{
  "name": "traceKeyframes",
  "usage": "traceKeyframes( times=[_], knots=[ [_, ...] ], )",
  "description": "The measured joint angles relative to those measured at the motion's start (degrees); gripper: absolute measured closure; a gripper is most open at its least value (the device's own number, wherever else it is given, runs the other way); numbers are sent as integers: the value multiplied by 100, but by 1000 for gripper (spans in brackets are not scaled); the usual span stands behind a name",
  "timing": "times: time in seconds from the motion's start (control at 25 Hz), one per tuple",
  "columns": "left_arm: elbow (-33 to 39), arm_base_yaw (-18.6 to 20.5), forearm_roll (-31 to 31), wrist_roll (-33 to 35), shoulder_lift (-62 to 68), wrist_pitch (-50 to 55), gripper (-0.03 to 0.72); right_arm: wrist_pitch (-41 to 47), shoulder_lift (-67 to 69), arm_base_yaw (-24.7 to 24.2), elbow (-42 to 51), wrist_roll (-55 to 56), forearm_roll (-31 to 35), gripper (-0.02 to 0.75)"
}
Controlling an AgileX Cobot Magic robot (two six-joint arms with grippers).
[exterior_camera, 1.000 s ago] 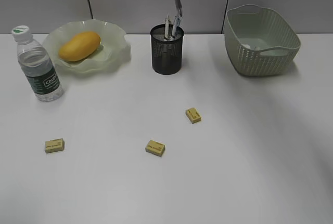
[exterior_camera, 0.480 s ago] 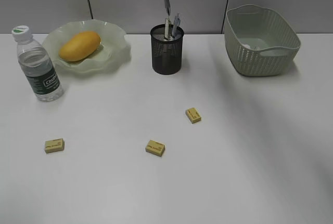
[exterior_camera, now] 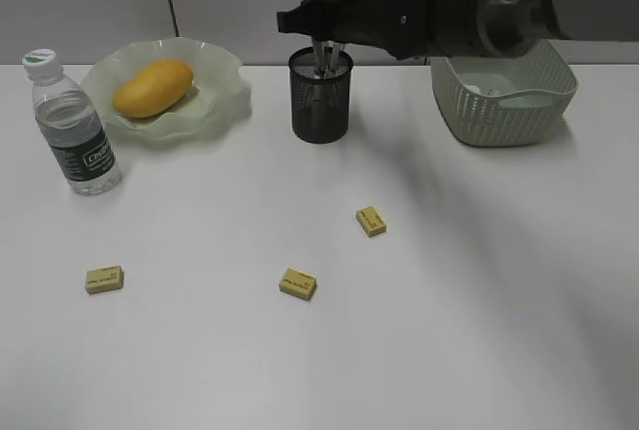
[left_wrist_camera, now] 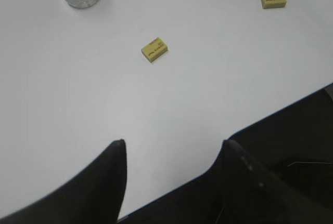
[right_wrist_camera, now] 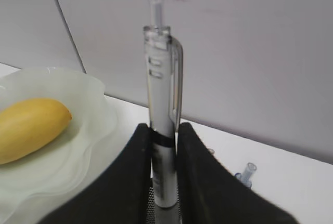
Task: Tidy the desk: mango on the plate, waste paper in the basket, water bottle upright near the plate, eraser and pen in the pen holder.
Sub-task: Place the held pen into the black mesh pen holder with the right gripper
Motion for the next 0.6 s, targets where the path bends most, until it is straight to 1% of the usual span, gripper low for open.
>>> traceKeyframes(
  times=[0.12, 0.16, 0.2, 0.36, 0.4, 0.48, 0.6],
  knots=[
    [0, 0, 0, 0, 0, 0, 252, 40, 114, 0, 0, 5, 0, 612],
    [0, 0, 0, 0, 0, 0, 252, 75, 137, 0, 0, 5, 0, 596],
    [0, 0, 0, 0, 0, 0, 252, 86, 148, 0, 0, 5, 0, 565],
    [0, 0, 0, 0, 0, 0, 252, 185, 147, 0, 0, 5, -68, 296],
    [0, 0, 0, 0, 0, 0, 252, 257, 147, 0, 0, 5, -74, 244],
    [0, 0, 0, 0, 0, 0, 252, 504, 107, 0, 0, 5, -76, 198],
    [0, 0, 0, 0, 0, 0, 252, 982, -97, 0, 6, 5, -81, 187]
  ],
)
